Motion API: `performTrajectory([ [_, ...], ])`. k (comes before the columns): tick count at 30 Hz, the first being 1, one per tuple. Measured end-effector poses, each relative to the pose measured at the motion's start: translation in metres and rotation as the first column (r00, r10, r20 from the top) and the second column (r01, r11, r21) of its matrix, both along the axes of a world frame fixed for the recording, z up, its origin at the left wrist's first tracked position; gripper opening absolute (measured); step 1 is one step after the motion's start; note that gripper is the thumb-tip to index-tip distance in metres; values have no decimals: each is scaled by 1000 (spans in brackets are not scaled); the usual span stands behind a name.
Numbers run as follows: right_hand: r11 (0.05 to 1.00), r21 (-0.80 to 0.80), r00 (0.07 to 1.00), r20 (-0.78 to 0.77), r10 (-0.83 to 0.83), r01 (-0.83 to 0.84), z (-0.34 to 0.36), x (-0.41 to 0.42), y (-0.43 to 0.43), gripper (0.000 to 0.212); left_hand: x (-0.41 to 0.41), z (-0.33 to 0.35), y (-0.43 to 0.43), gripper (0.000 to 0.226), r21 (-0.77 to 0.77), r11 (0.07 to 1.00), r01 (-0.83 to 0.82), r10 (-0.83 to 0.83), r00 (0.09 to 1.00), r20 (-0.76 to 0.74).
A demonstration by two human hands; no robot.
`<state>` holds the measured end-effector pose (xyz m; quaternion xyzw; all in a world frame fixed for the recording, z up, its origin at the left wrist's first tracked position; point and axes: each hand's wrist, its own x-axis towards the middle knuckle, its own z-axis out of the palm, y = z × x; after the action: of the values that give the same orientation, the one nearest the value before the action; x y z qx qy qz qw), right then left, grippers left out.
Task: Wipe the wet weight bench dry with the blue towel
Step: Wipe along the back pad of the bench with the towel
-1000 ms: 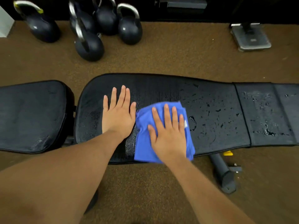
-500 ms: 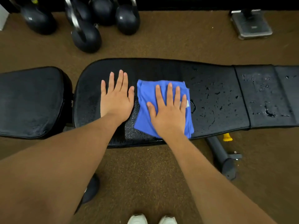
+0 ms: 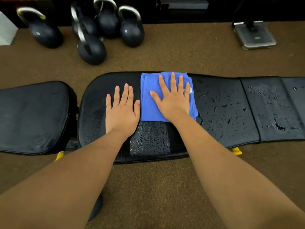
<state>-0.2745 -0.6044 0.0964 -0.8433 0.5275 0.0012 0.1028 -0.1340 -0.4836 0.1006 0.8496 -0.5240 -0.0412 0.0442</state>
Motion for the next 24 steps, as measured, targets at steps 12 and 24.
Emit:
performTrajectory([
  [12, 994, -113, 996, 92, 3, 7, -4, -36, 77, 69, 3, -2, 1, 61, -8, 1000, 6, -6, 1000, -5],
  [24, 995, -102, 996, 87, 13, -4, -8, 16, -8, 67, 5, -8, -3, 55, 28, 999, 44, -45, 998, 47],
])
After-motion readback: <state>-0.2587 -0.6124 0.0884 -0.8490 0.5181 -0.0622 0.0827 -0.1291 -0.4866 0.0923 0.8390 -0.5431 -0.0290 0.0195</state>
